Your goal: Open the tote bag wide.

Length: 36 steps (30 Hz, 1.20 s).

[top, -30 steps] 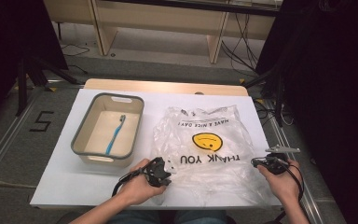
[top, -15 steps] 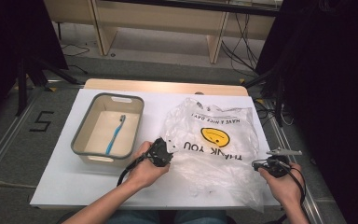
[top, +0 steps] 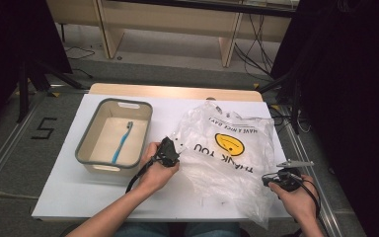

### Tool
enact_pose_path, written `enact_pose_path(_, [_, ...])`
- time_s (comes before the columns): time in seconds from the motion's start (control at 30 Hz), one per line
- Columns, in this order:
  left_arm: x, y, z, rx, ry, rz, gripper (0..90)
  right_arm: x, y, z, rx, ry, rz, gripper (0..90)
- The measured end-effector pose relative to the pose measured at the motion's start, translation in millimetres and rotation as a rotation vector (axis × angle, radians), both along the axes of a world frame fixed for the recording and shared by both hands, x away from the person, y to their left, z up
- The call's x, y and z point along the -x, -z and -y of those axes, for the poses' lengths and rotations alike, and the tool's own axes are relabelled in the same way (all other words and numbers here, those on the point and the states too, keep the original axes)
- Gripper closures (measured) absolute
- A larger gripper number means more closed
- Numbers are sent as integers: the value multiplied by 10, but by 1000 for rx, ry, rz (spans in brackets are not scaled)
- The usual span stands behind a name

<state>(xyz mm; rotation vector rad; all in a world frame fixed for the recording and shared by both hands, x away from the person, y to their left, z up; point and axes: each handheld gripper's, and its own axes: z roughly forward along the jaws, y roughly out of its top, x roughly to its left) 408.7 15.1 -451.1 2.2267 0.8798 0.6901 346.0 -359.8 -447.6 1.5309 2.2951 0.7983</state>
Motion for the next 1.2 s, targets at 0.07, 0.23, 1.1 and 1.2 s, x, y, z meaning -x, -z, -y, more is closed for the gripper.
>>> enact_pose_path(0.07, [-12, -11, -12, 4, -10, 9, 811, 1, -2, -12, -3, -6, -5, 871])
enact_pose_path(0.23, [-49, 1, -17, 0, -28, 28, 813, 22, -3, -60, -40, -39, -35, 899])
enact_pose_path(1.1, [409, -319, -310, 111, 91, 35, 267, 57, -261, -136, -26, 22, 242, 526])
enact_pose_path(1.2, [419, -277, -340, 107, 88, 23, 271, 66, -317, -171, 4, 29, 284, 488])
